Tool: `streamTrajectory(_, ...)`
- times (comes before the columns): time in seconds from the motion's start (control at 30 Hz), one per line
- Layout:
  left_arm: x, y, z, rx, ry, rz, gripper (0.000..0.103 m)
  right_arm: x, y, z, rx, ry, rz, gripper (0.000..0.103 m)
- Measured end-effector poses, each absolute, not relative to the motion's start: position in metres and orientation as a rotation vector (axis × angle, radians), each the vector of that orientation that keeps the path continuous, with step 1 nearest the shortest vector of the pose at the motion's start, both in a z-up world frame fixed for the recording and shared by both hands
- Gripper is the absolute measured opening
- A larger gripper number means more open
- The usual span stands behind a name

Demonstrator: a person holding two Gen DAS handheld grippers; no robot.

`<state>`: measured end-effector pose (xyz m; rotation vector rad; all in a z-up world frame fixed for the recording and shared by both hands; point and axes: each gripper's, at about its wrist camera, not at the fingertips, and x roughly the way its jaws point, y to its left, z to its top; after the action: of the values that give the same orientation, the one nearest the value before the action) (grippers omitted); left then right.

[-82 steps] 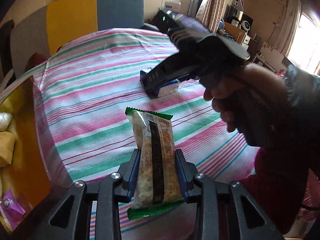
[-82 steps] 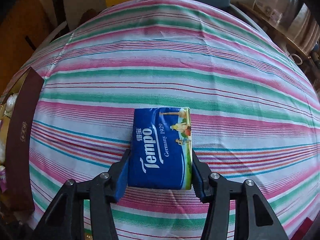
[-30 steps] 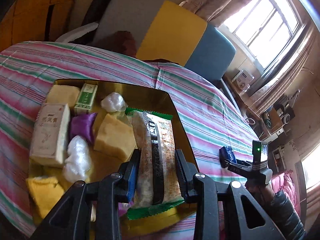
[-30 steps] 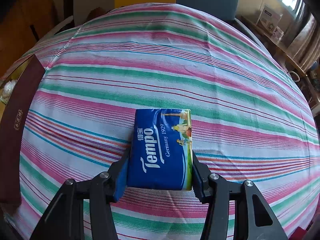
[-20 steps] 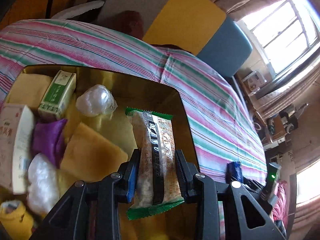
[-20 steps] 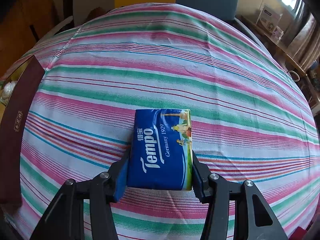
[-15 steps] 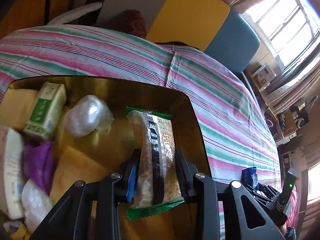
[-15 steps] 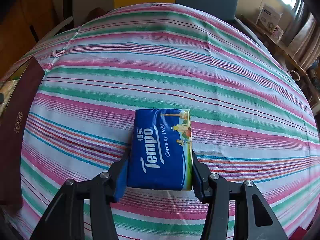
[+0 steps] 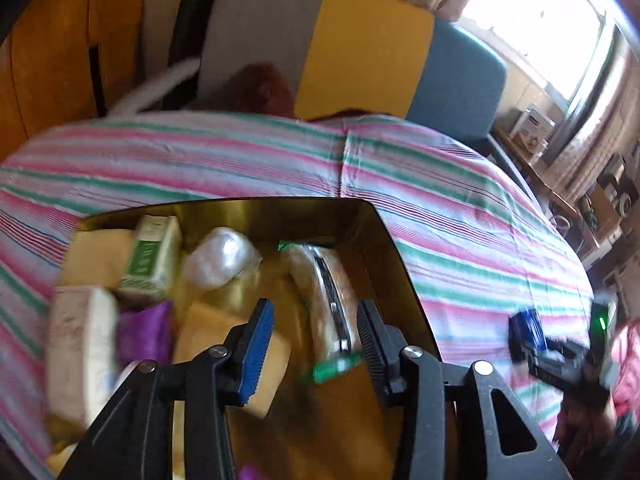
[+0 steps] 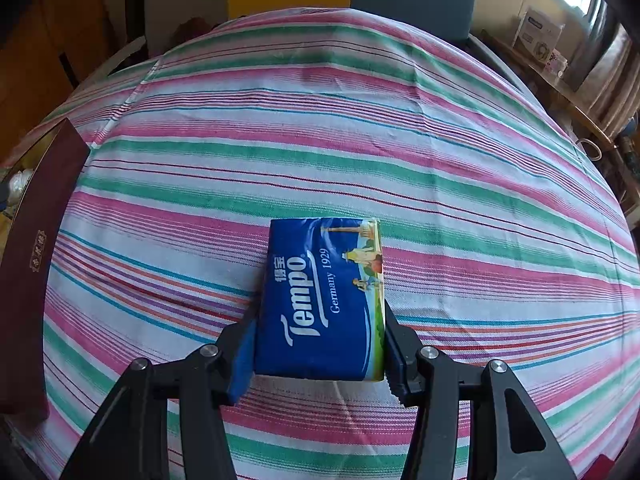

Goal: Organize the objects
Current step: 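Carry the cracker packet into the gold tray and open the left gripper, then carry the Tempo tissue pack into the gold tray and open the right gripper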

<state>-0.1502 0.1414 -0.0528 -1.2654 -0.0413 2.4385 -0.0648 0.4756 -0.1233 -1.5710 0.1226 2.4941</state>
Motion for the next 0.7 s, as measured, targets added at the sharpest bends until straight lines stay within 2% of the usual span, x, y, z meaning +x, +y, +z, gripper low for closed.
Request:
streamTrajectory(0.3, -0.062, 0.098, -0.031, -1.142, 0.068, 2.534, 0.044, -0.066, 0.474, -0.123, -1.565, 0.076, 2.496, 0.053)
streamTrajectory(0.7, -0.037, 0.063, -0.028, -1.131, 0.029, 2.586, 0.044, -0.064, 0.471, -0.122, -1.536, 0.013, 2.497, 0.053)
